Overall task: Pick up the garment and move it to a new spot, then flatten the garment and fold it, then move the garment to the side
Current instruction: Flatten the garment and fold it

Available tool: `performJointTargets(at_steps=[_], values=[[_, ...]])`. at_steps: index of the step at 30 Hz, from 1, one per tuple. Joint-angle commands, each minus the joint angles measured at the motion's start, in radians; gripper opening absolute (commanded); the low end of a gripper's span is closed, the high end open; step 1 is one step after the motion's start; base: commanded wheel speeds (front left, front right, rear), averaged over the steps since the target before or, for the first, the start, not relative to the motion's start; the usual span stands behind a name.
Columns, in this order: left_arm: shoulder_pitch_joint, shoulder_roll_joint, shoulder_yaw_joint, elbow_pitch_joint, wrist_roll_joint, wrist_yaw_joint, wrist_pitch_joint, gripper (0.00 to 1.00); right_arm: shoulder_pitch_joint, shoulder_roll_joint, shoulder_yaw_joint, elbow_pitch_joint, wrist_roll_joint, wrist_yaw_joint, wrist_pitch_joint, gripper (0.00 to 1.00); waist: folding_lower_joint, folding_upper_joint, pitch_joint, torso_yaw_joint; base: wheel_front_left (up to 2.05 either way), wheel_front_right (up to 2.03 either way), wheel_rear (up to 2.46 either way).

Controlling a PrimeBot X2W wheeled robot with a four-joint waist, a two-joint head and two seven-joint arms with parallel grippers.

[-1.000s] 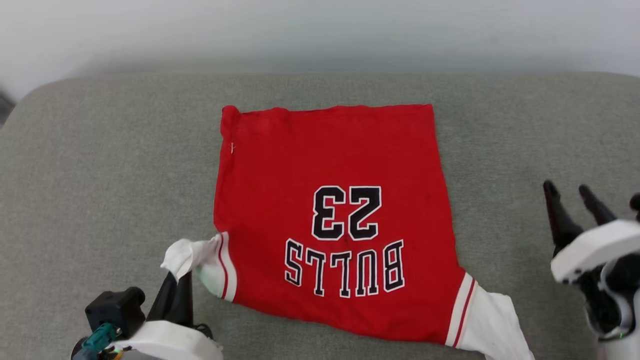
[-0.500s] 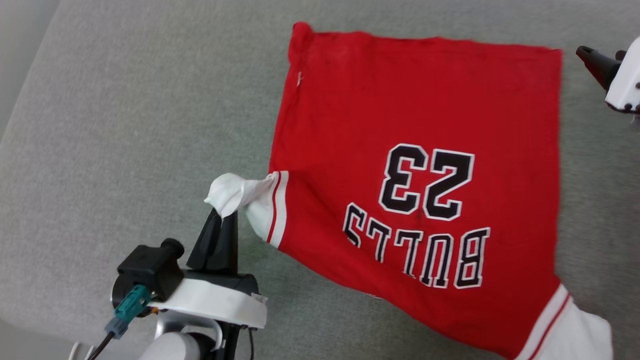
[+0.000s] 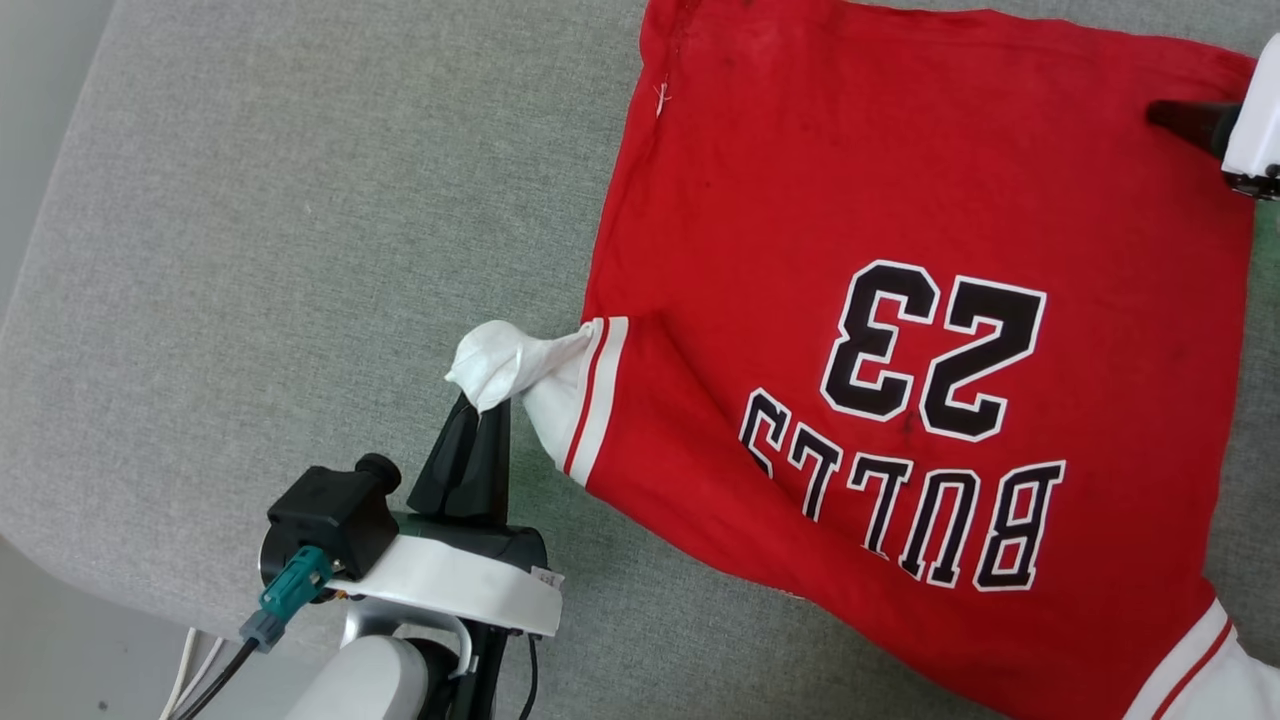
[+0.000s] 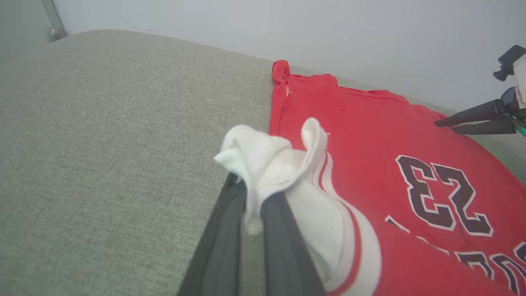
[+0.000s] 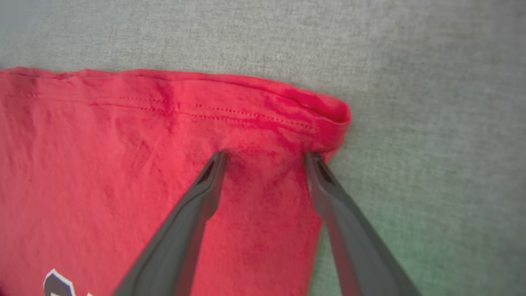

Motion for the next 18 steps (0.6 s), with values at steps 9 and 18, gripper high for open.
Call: performJointTargets(at_steps=[9,18], values=[[0.003,-0.002,0.0,0.049,-0.022,-0.017,-0.008,0.0,0.046,-0.034,0.028,-0.002,-0.034,-0.001,0.037,0.0,-0.0001,0.0,-0.08,-0.021,0.0,0.0,0.0],[0.078,0.045,0.035,0.075,-0.05,0.016,0.022,0.0,0.23,-0.082,0.122,-0.184,0.018,-0.001,0.042,0.0,-0.0001,0.0,-0.237,-0.147,0.0,0.0,0.0]])
